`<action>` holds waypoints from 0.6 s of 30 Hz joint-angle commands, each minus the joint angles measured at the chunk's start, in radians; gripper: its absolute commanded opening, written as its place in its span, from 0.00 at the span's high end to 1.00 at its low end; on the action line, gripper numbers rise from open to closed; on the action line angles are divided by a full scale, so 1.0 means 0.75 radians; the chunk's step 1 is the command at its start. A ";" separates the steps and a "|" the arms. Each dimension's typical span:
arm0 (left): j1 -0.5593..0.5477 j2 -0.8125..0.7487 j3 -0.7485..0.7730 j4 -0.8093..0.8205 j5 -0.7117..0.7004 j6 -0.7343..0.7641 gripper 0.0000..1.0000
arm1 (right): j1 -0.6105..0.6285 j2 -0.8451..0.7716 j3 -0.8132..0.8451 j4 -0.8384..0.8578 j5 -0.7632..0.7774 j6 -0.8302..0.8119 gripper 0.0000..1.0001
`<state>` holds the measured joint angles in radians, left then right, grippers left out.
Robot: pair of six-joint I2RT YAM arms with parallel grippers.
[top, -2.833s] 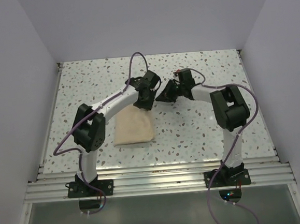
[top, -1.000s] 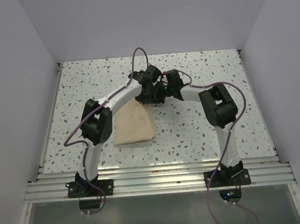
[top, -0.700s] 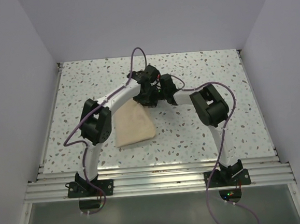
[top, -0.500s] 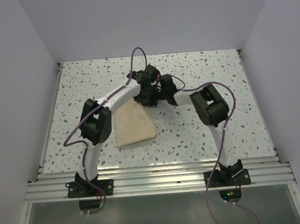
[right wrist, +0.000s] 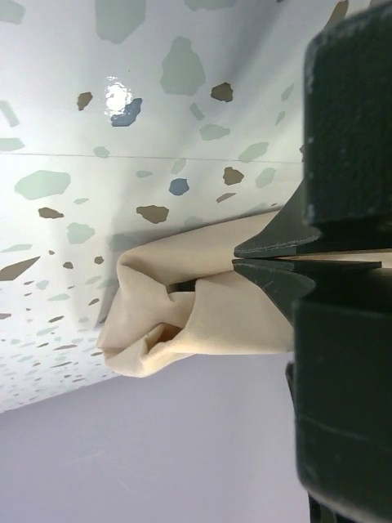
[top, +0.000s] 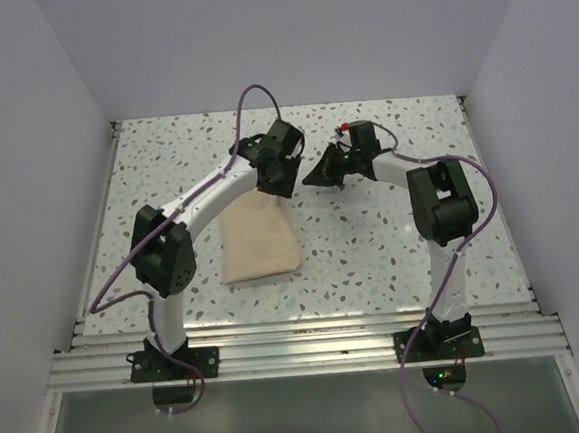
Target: Prepare the surgical pack
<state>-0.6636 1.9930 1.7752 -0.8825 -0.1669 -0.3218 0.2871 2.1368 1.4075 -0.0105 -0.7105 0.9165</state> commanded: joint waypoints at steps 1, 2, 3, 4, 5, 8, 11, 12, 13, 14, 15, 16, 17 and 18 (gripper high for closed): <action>0.040 -0.131 0.018 0.101 0.069 -0.048 0.57 | 0.020 -0.065 0.079 -0.186 -0.090 -0.191 0.99; 0.046 -0.135 0.024 0.113 0.071 -0.050 0.58 | 0.020 -0.067 0.063 -0.172 -0.090 -0.183 0.99; 0.060 -0.131 0.028 0.117 0.077 -0.054 0.59 | 0.020 -0.070 0.050 -0.146 -0.106 -0.169 0.99; 0.071 -0.123 0.040 0.119 0.083 -0.056 0.66 | 0.022 -0.072 0.034 -0.111 -0.124 -0.118 0.99; 0.081 -0.115 0.046 0.121 0.102 -0.058 0.71 | 0.024 -0.074 -0.001 -0.024 -0.151 -0.083 0.99; 0.130 -0.070 0.081 0.129 0.138 -0.060 0.90 | 0.028 -0.114 -0.062 0.102 -0.222 0.003 0.99; 0.230 0.007 0.114 0.187 0.354 -0.056 1.00 | 0.053 -0.192 -0.079 0.069 -0.245 -0.015 0.99; 0.242 0.032 0.161 0.181 0.396 -0.054 1.00 | 0.065 -0.206 -0.079 0.055 -0.253 -0.019 0.99; 0.251 0.057 0.185 0.173 0.433 -0.046 1.00 | 0.094 -0.223 -0.079 0.041 -0.257 -0.032 0.99; 0.255 0.077 0.212 0.154 0.488 -0.019 1.00 | 0.110 -0.251 -0.083 0.018 -0.261 -0.038 0.99; 0.255 0.112 0.241 0.146 0.505 -0.013 1.00 | 0.124 -0.270 -0.085 0.018 -0.261 -0.048 0.99; 0.257 0.114 0.233 0.170 0.576 -0.005 1.00 | 0.155 -0.286 -0.093 -0.018 -0.257 -0.058 0.99; 0.259 0.122 0.223 0.177 0.601 -0.001 1.00 | 0.165 -0.317 -0.111 -0.029 -0.249 -0.060 0.99; 0.259 0.128 0.212 0.173 0.615 -0.003 1.00 | 0.178 -0.327 -0.124 -0.021 -0.249 -0.056 0.99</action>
<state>-0.4595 2.0754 1.9015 -0.7815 0.1478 -0.3504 0.3801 1.9911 1.3312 -0.0193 -0.8566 0.8879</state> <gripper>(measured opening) 0.005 0.016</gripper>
